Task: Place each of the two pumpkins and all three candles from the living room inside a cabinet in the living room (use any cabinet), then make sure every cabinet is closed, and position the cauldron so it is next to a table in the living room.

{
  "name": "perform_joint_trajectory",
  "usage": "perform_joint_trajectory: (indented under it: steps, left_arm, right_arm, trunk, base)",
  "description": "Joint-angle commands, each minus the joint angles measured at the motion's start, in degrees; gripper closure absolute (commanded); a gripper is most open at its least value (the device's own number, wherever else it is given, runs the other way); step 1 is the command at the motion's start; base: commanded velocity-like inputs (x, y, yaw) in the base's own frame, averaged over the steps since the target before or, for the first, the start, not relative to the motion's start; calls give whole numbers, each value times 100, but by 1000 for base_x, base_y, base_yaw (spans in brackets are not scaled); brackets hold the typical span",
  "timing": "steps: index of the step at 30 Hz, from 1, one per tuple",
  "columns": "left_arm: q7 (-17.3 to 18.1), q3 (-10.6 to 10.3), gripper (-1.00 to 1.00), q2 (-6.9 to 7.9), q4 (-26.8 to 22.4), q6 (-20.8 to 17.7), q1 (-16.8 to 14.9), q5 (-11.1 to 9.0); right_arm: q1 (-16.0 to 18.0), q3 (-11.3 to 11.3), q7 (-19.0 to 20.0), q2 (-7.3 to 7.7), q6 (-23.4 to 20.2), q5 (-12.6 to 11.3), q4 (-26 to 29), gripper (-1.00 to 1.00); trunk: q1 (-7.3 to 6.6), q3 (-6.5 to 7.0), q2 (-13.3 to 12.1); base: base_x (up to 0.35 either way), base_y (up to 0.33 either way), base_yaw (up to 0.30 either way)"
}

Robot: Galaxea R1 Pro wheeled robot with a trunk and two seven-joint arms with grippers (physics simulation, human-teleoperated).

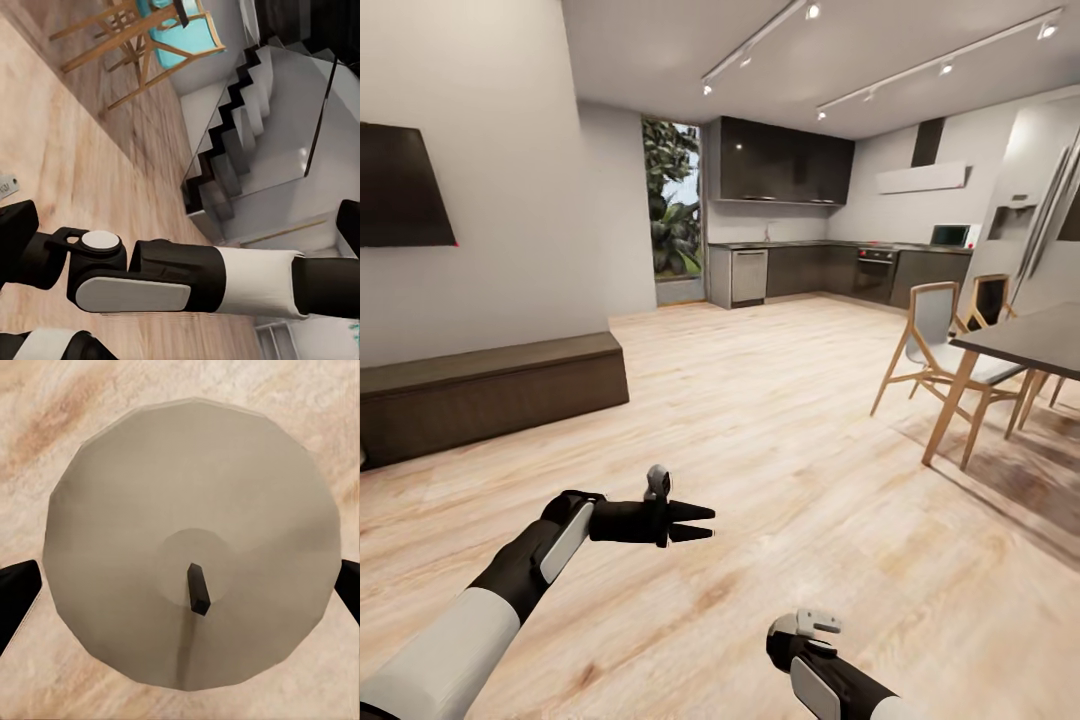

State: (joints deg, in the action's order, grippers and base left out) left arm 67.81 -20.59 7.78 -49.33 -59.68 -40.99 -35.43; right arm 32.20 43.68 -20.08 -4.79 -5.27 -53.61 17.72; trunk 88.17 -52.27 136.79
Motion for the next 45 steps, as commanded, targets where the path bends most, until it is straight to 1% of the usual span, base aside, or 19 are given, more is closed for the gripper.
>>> perform_joint_trajectory:
  steps: [1,9,26,36,45]
  left_arm:
    - [13,-15,-100,4,2,-32,-6,-16]
    - [13,-15,-100,4,2,-32,-6,-16]
    - [37,-15,-100,4,2,-32,-6,-16]
    - [23,-15,-100,3,2,-32,-6,-16]
    - [22,-15,-100,4,2,-32,-6,-16]
  right_arm:
    - [5,44,-40,4,-27,-10,13,100]
    - [5,44,-40,4,-27,-10,15,100]
    - [5,44,-40,4,-27,-3,20,100]
    - [5,44,-40,4,-27,-1,76,100]
    - [5,44,-40,0,-27,-1,74,100]
  trunk:
    - [-1,-6,3]
    - [-1,-6,3]
    - [-1,-6,3]
    - [-1,-6,3]
    - [-1,2,3]
  base:
    - [0,0,293]
    - [0,17,293]
    - [10,81,293]
    - [205,169,284]
    - [250,203,127]
